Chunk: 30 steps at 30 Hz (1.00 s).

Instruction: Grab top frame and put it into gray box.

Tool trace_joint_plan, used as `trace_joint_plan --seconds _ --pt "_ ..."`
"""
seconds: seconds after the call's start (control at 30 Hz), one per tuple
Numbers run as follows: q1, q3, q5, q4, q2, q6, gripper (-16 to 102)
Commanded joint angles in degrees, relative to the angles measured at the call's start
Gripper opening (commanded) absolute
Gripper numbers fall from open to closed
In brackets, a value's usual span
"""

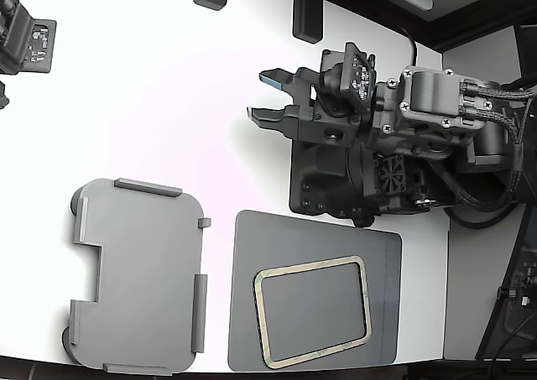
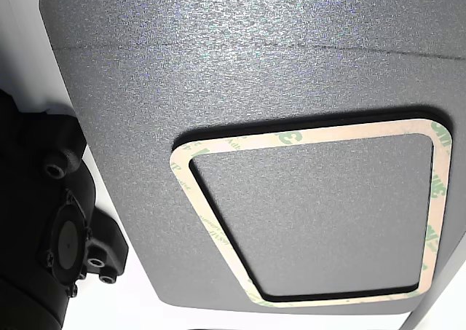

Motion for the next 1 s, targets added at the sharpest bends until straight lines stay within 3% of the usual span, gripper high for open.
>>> trace_joint_plan --seconds 0.0,0.33,0.47,0.6,0.7,0.8,0.97 --pt "-0.88 -1.76 -1.05 -0.53 0.97 -0.79 100" --pt "-0.79 -2.11 -1.05 -0.44 1.05 -0.88 100" --pt "1.32 -10.81 -2.02 -0.62 -6.68 -4.48 100" --pt "5.89 -23.20 -2.20 5.45 -16.70 -27.42 96" --pt "8.26 -27.33 -8.09 8.00 -18.81 -51.86 100" --pt "11.34 -28.21 -10.55 8.09 -18.98 -57.30 90" --pt "13.45 -28.83 -17.40 11.07 -20.39 -70.84 97"
